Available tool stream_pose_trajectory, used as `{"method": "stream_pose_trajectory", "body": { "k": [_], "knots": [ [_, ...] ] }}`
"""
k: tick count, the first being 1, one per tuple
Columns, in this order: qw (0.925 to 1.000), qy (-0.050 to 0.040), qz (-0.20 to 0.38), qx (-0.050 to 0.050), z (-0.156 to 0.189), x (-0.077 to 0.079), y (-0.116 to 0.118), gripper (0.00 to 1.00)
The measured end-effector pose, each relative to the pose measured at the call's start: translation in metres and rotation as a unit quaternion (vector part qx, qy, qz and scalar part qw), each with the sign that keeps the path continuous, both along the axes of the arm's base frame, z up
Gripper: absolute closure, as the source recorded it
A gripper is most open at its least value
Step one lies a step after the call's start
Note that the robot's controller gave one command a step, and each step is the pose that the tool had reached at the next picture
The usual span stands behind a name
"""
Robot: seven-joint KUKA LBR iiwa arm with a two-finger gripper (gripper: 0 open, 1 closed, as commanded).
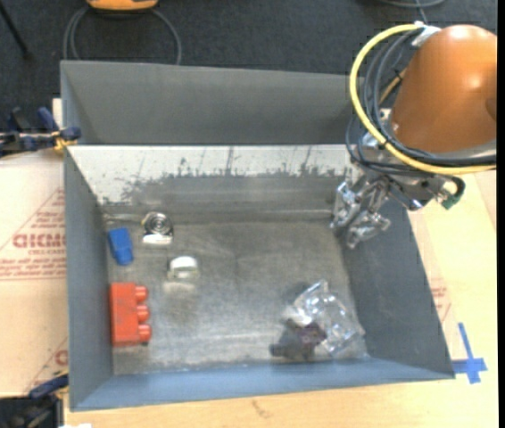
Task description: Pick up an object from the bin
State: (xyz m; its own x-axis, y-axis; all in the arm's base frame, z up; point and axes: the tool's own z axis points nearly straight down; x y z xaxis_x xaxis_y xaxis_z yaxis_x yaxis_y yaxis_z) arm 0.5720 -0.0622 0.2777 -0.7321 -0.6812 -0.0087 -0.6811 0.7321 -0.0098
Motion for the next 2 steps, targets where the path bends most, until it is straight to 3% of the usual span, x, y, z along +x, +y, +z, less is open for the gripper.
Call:
{"method": "stream_pose_trajectory", "body": {
  "k": [1,2],
  "knots": [
    [0.9933,0.0077,-0.115,0.002,-0.0917,-0.0461,-0.0210,1.00],
    [0.9933,0.0051,-0.115,0.002,-0.0896,-0.0445,-0.0205,0.00]
  ]
}}
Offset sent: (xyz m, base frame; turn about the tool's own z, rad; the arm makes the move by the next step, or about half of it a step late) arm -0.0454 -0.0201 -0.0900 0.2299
